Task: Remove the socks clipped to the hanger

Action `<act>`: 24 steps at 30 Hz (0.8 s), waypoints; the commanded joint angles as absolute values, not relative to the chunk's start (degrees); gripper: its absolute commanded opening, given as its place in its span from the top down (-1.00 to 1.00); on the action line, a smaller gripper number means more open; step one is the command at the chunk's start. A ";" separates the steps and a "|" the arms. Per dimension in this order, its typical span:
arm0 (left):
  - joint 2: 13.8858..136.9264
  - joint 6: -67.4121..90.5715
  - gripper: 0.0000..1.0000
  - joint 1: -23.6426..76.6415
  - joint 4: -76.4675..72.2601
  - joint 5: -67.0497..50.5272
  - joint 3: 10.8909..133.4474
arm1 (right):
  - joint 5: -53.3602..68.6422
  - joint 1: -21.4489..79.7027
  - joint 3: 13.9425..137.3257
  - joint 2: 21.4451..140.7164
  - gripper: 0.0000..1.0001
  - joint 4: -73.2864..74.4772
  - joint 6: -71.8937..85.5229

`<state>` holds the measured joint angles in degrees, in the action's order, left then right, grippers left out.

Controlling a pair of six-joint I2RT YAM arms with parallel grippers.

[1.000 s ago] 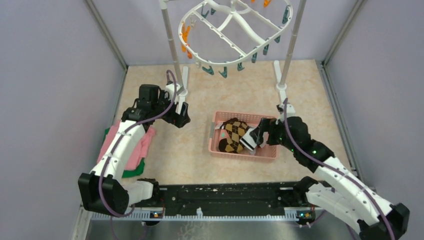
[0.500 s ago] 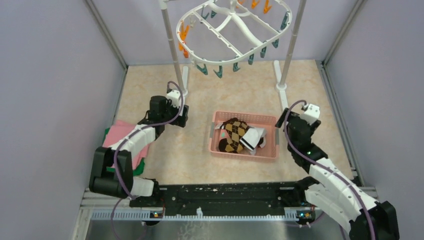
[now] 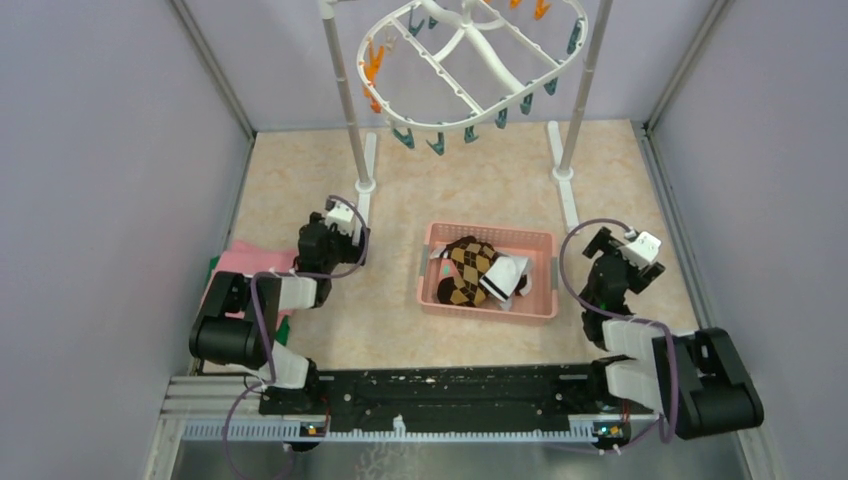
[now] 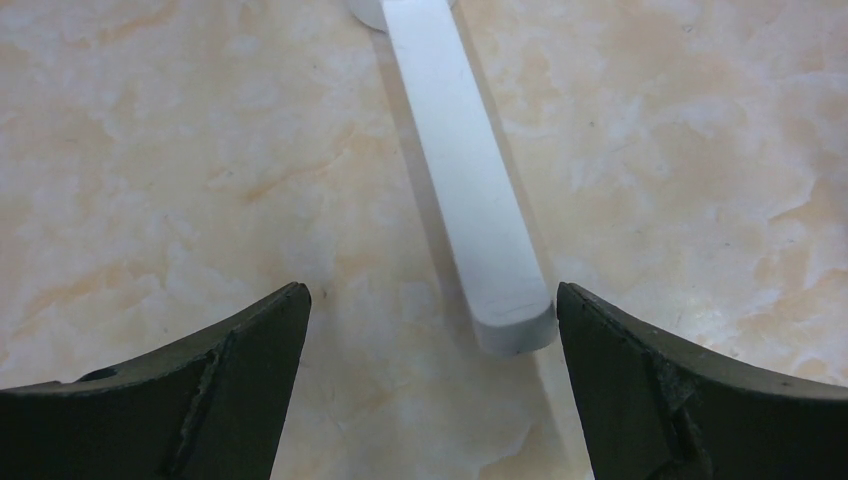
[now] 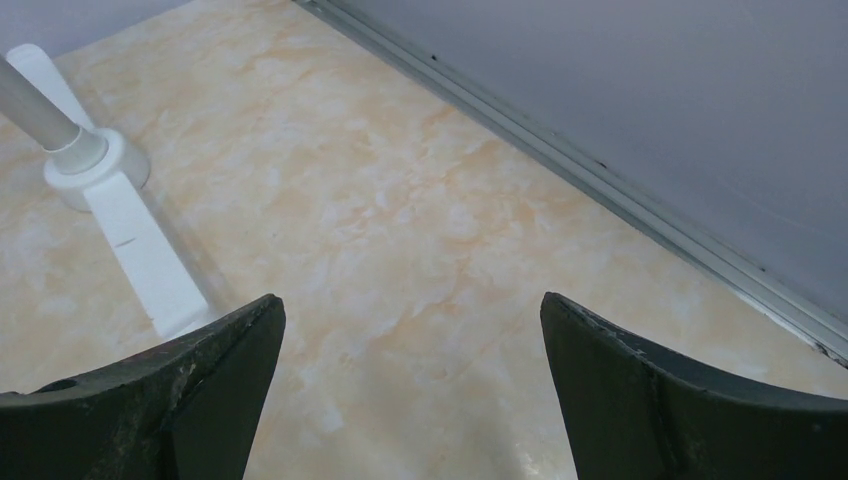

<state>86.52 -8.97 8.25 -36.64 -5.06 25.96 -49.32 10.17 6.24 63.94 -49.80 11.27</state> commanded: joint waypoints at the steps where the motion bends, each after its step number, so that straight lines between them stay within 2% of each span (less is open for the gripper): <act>1: 85.35 -9.07 -0.98 6.71 -55.32 -2.64 20.01 | -43.93 7.23 6.24 70.12 -0.97 -64.26 10.31; 5: 86.39 -5.67 -0.98 4.34 -67.57 -1.93 13.33 | -42.02 6.94 6.00 75.65 -0.97 -71.32 8.15; 8: 91.79 -5.78 -0.98 3.08 -88.55 -4.49 6.40 | -36.76 6.94 4.60 75.48 -0.97 -73.03 6.25; 11: 89.22 -5.46 -0.98 3.08 -81.39 -5.31 7.94 | -25.74 7.27 2.35 78.24 -0.97 -80.81 1.30; 13: 89.34 -4.89 -0.98 2.95 -73.51 -4.13 12.19 | -21.68 8.14 2.79 86.81 -0.97 -90.35 -3.42; 15: 90.48 -4.73 -0.98 2.84 -65.84 -3.02 16.94 | -26.13 10.03 4.24 85.16 -0.97 -84.43 -3.31; 19: 89.79 -4.69 -0.98 2.81 -66.01 -2.98 16.39 | -22.88 5.01 10.38 83.72 -0.97 -70.25 3.37; 24: 89.79 -4.72 -0.98 2.81 -65.92 -2.95 16.35 | -22.26 4.31 9.59 83.25 -0.97 -71.41 3.67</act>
